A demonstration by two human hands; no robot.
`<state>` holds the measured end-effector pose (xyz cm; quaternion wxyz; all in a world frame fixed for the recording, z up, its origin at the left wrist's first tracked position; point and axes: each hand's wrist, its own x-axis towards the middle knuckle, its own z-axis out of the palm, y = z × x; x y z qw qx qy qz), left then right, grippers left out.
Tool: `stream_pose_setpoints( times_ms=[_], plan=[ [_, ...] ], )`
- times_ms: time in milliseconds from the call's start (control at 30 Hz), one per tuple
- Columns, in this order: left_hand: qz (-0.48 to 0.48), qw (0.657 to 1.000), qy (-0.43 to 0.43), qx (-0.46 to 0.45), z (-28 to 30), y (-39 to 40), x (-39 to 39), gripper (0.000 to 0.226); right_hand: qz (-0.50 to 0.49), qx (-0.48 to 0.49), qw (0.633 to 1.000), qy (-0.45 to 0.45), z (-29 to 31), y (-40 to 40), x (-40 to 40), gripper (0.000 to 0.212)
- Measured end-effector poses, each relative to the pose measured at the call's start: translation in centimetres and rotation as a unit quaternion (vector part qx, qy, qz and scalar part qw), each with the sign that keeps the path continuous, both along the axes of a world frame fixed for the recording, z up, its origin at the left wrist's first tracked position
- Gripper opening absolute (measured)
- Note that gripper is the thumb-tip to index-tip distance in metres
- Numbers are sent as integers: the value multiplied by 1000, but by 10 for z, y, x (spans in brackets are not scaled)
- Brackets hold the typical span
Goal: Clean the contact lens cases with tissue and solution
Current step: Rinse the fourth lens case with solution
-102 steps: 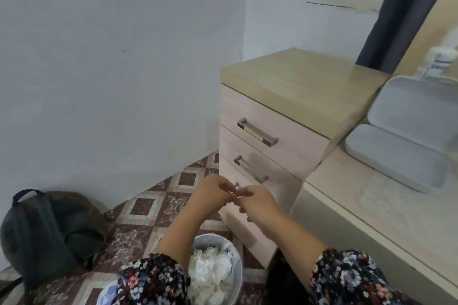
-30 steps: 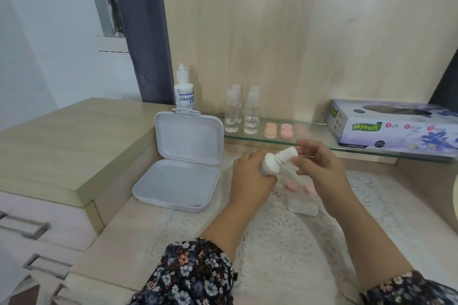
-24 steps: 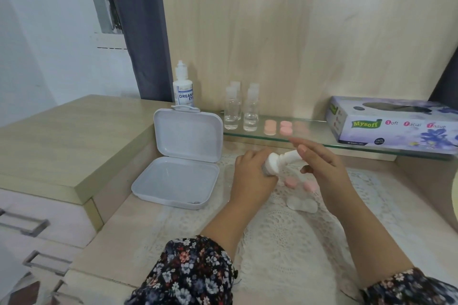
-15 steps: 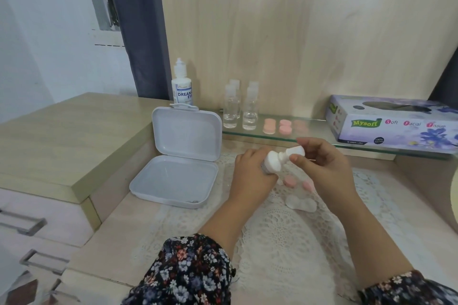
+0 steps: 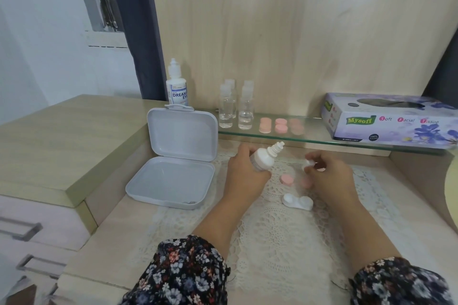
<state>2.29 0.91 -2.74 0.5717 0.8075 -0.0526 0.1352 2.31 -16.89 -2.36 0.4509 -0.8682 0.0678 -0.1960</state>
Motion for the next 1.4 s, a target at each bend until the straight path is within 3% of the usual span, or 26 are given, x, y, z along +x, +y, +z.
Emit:
stream_pose_setpoints(
  times_ms=[233, 400, 467, 600, 767, 867, 1033, 1167, 1267, 1400],
  plan=[
    [-24, 999, 6, -31, 3, 2, -2, 42, 25, -8, 998, 58, 1, -7, -3, 31],
    [-92, 990, 11, -108, 10, 7, -6, 45, 2, 19, 1000, 12, 14, -18, -11, 13],
    [-125, 980, 1, -155, 14, 11, -7, 49, 36, 45, 998, 2, 18, -23, -15, 10],
    [-194, 950, 30, -243, 17, 15, -8, 54, 150, 1, 983, 102, 27, -20, -29, 10],
    [-237, 917, 110, -302, 15, 15, -5, 46, 184, -91, 949, 241, 29, -11, -34, 35],
    [-218, 912, 147, -314, 13, 12, -5, 43, 206, -119, 934, 267, 29, -13, -35, 33],
    [-199, 858, 194, -432, 15, 8, -8, 32, 195, -91, 956, 198, 28, -12, -34, 22],
    [-154, 809, 236, -516, 16, 8, -4, 47, 193, 37, 973, 124, 29, -12, -32, 23],
    [-148, 776, 251, -559, 16, 13, -2, 42, 191, 93, 972, 100, 23, -7, -29, 27],
    [-134, 772, 236, -574, 18, 13, -3, 25, 190, 123, 971, 80, 10, -4, -24, 27]
  ],
)
